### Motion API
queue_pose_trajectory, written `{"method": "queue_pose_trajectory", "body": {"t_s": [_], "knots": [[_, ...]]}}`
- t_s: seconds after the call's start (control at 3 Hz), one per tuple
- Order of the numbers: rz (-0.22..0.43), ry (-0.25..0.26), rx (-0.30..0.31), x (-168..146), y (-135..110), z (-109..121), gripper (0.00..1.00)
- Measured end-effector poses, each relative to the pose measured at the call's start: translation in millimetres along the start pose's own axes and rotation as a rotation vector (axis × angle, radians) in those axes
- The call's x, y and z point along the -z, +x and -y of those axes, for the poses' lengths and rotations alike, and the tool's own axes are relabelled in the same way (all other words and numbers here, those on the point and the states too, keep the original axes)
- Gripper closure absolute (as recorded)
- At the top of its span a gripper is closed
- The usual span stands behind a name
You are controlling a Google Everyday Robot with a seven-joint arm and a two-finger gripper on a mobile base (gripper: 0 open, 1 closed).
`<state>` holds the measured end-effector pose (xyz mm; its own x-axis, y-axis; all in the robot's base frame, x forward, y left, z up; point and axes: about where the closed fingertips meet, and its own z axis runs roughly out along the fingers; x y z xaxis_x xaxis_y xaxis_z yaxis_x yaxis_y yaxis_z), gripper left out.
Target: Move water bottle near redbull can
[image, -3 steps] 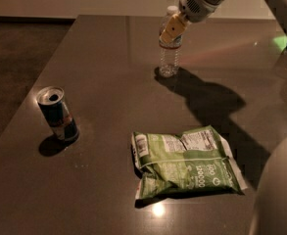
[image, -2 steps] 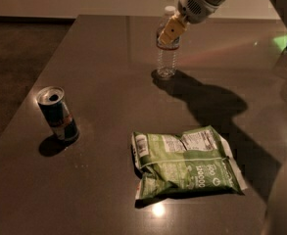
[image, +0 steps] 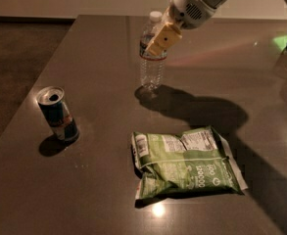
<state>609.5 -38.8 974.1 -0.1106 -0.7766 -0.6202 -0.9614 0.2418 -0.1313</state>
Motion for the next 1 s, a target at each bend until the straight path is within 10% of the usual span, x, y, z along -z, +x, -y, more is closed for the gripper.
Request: {"method": "queue_pose_trajectory", "body": {"t_s": [1.0], "knots": [[0.06,-0.267,0.255,-35,-58,-108,1.0]]}}
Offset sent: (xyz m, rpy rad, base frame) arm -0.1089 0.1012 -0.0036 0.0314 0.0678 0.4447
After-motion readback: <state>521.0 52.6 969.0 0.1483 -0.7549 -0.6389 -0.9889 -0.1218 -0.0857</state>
